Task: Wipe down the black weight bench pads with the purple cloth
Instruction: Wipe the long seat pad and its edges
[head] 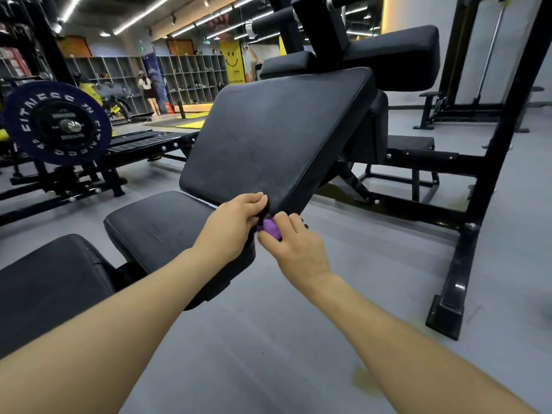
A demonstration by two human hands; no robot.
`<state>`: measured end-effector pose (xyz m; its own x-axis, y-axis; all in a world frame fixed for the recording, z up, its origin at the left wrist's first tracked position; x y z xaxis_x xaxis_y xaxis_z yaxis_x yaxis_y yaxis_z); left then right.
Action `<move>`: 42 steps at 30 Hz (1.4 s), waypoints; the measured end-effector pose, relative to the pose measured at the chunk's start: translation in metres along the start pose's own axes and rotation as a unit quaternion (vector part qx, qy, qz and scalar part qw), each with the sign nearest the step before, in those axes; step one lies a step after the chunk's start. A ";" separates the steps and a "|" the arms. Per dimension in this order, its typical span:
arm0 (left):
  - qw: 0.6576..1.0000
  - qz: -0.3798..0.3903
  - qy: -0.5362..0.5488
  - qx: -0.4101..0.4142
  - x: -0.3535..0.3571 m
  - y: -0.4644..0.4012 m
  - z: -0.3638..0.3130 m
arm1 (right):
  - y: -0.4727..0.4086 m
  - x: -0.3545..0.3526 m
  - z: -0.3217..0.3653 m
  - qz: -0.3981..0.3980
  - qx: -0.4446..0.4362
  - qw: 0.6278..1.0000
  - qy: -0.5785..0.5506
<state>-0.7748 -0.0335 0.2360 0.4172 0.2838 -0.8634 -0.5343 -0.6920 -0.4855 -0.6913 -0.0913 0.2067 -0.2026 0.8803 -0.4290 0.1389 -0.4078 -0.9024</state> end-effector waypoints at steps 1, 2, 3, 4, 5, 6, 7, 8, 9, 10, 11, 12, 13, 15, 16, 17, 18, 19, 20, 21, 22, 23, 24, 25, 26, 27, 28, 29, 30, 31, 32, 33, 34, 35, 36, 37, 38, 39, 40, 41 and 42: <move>1.000 -0.001 -0.004 0.001 0.000 0.000 -0.001 | 0.004 0.004 -0.005 0.004 -0.018 1.000 0.009; 1.000 -0.004 -0.006 0.001 -0.001 0.000 -0.001 | 0.008 0.009 -0.014 0.021 -0.016 0.999 0.019; 1.000 -0.005 -0.007 0.000 -0.002 0.000 -0.002 | 0.012 0.016 -0.028 0.046 0.009 0.998 0.035; 1.000 -0.002 -0.011 0.000 -0.002 0.000 -0.003 | 0.015 0.018 -0.046 0.068 0.054 0.995 0.046; 1.000 0.003 -0.018 0.000 -0.002 0.001 -0.003 | 0.017 0.017 -0.066 0.075 0.100 0.991 0.046; 1.000 0.011 -0.024 -0.002 -0.002 0.001 -0.004 | 0.015 0.010 -0.082 0.075 0.135 0.987 0.038; 0.999 0.022 -0.031 -0.008 -0.003 0.001 -0.004 | 0.010 0.001 -0.094 0.056 0.153 0.986 0.028; 0.998 0.034 -0.041 -0.017 -0.004 0.001 -0.005 | 0.001 -0.013 -0.100 0.027 0.160 0.987 0.018; 0.997 0.040 -0.054 -0.026 -0.007 0.000 -0.007 | -0.011 -0.028 -0.102 -0.006 0.166 0.986 0.002; 0.997 0.034 -0.064 -0.031 -0.012 -0.004 -0.011 | -0.025 -0.038 -0.102 -0.034 0.177 0.983 -0.022; 0.997 0.014 -0.070 -0.028 -0.019 -0.008 -0.018 | -0.038 -0.043 -0.101 -0.050 0.191 0.979 -0.049; 0.997 -0.014 -0.068 -0.024 -0.027 -0.015 -0.026 | -0.049 -0.040 -0.099 -0.049 0.207 0.974 -0.080; 0.997 -0.043 -0.062 -0.024 -0.034 -0.022 -0.033 | -0.057 -0.032 -0.097 -0.035 0.221 0.968 -0.111; 0.995 -0.083 -0.046 -0.029 -0.041 -0.036 -0.044 | -0.065 -0.012 -0.099 -0.004 0.260 0.953 -0.155; 0.995 -0.088 -0.041 -0.029 -0.041 -0.043 -0.048 | -0.067 -0.006 -0.105 -0.003 0.282 0.945 -0.166; 0.995 -0.088 -0.038 -0.027 -0.039 -0.049 -0.051 | -0.070 -0.003 -0.115 -0.011 0.302 0.937 -0.176; 0.995 -0.087 -0.034 -0.025 -0.038 -0.054 -0.053 | -0.074 -0.003 -0.126 -0.024 0.323 0.928 -0.186; 0.996 -0.087 -0.027 -0.023 -0.037 -0.059 -0.055 | -0.080 -0.006 -0.140 -0.038 0.343 0.919 -0.191; 0.996 -0.088 -0.021 -0.021 -0.036 -0.065 -0.056 | -0.088 -0.009 -0.155 -0.048 0.363 0.911 -0.189; 0.996 -0.089 -0.017 -0.020 -0.036 -0.070 -0.057 | -0.097 -0.011 -0.170 -0.050 0.378 0.907 -0.179; 0.996 -0.088 -0.016 -0.019 -0.036 -0.075 -0.059 | -0.107 -0.011 -0.185 -0.046 0.391 0.904 -0.164; 0.996 -0.086 -0.017 -0.017 -0.035 -0.080 -0.060 | -0.117 -0.012 -0.199 -0.043 0.403 0.901 -0.152; 0.996 -0.081 -0.019 -0.014 -0.033 -0.085 -0.062 | -0.126 -0.013 -0.212 -0.044 0.416 0.896 -0.149; 0.997 -0.075 -0.022 -0.009 -0.031 -0.088 -0.064 | -0.133 -0.012 -0.224 -0.049 0.428 0.890 -0.152; 0.997 -0.069 -0.024 -0.005 -0.029 -0.091 -0.065 | -0.139 -0.011 -0.233 -0.052 0.438 0.883 -0.162; 0.997 -0.067 -0.022 -0.002 -0.026 -0.092 -0.065 | -0.142 -0.008 -0.240 -0.048 0.444 0.877 -0.177; 0.997 -0.070 -0.018 0.000 -0.025 -0.092 -0.064 | -0.143 -0.004 -0.243 -0.040 0.448 0.872 -0.192; 0.997 -0.076 -0.012 0.002 -0.025 -0.092 -0.063 | -0.141 -0.001 -0.243 -0.032 0.449 0.870 -0.203; 0.997 -0.082 -0.007 0.004 -0.024 -0.092 -0.062 | -0.137 0.001 -0.241 -0.025 0.448 0.869 -0.208; 0.996 -0.088 -0.003 0.005 -0.023 -0.092 -0.062 | -0.131 0.001 -0.236 -0.019 0.448 0.869 -0.209; 0.996 -0.093 0.000 0.005 -0.023 -0.091 -0.061 | -0.125 0.002 -0.231 -0.009 0.448 0.870 -0.209; 0.995 -0.096 0.002 0.004 -0.022 -0.090 -0.061 | -0.118 0.003 -0.225 0.004 0.446 0.870 -0.208; 0.995 -0.096 0.006 0.002 -0.022 -0.089 -0.061 | -0.110 0.003 -0.218 0.020 0.446 0.871 -0.206; 0.996 -0.091 0.009 -0.001 -0.021 -0.088 -0.061 | -0.103 0.004 -0.212 0.039 0.445 0.871 -0.204; 0.997 -0.080 0.014 -0.003 -0.021 -0.087 -0.062 | -0.096 0.005 -0.206 0.061 0.446 0.871 -0.200; 0.998 -0.064 0.018 -0.003 -0.020 -0.086 -0.063 | -0.089 0.005 -0.200 0.087 0.445 0.870 -0.191; 0.999 -0.044 0.023 -0.004 -0.021 -0.084 -0.064 | -0.083 0.006 -0.195 0.117 0.442 0.871 -0.178; 0.999 -0.025 0.027 -0.005 -0.022 -0.083 -0.064 | -0.079 0.005 -0.189 0.148 0.436 0.873 -0.158; 0.999 -0.009 0.031 -0.006 -0.025 -0.081 -0.064 | -0.076 0.003 -0.183 0.179 0.429 0.874 -0.138; 0.999 0.003 0.037 -0.010 -0.029 -0.079 -0.063 | -0.076 0.000 -0.177 0.205 0.422 0.875 -0.119; 0.999 0.012 0.044 -0.018 -0.033 -0.077 -0.060 | -0.076 -0.004 -0.171 0.227 0.417 0.874 -0.103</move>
<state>-0.7033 -0.0299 0.3098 0.4679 0.2077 -0.8590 -0.5192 -0.7220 -0.4574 -0.5353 -0.0225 0.2840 -0.4928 0.5538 -0.6711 -0.4867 -0.8148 -0.3149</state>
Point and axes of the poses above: each hand's wrist, its own y-axis away from the middle knuckle, its own x-axis out of the palm, z = x × y, the point moved 8 cm from there along -y, towards the middle knuckle, and after that the axes turned 7 degrees about x, right-handed, at the moved point
